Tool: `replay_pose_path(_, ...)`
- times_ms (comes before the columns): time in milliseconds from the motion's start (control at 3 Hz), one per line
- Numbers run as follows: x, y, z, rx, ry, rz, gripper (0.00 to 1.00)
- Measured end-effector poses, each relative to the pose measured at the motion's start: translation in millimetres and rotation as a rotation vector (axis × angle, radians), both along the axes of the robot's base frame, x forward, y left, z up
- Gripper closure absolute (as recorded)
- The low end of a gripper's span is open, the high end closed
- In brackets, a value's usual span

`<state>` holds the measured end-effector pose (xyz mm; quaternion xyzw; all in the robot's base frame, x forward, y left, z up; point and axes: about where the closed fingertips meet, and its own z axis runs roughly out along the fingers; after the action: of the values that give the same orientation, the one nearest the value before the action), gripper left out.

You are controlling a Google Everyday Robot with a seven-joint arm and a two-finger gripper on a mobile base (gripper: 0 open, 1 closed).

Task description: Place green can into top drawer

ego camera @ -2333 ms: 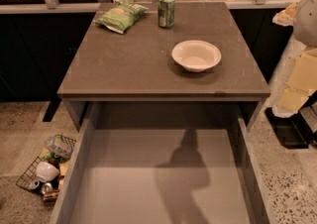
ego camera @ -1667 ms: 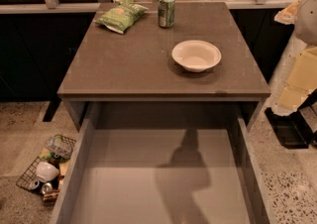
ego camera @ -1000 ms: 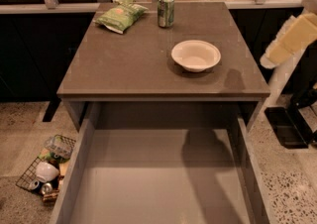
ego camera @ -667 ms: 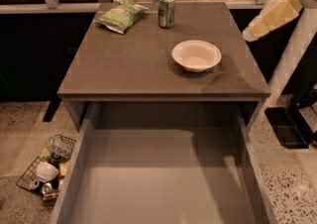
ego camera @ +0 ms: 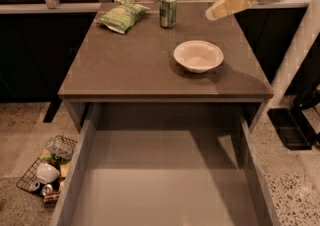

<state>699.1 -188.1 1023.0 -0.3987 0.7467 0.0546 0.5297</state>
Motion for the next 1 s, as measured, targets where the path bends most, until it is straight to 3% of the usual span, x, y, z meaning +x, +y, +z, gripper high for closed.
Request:
replay_pose_path(667,38.6,22.3,-45.0,0.126,0.022,-0.111,0.00)
replay_pose_path(1000,38.6,22.4,-45.1,0.126,0.022,-0.111,0.00)
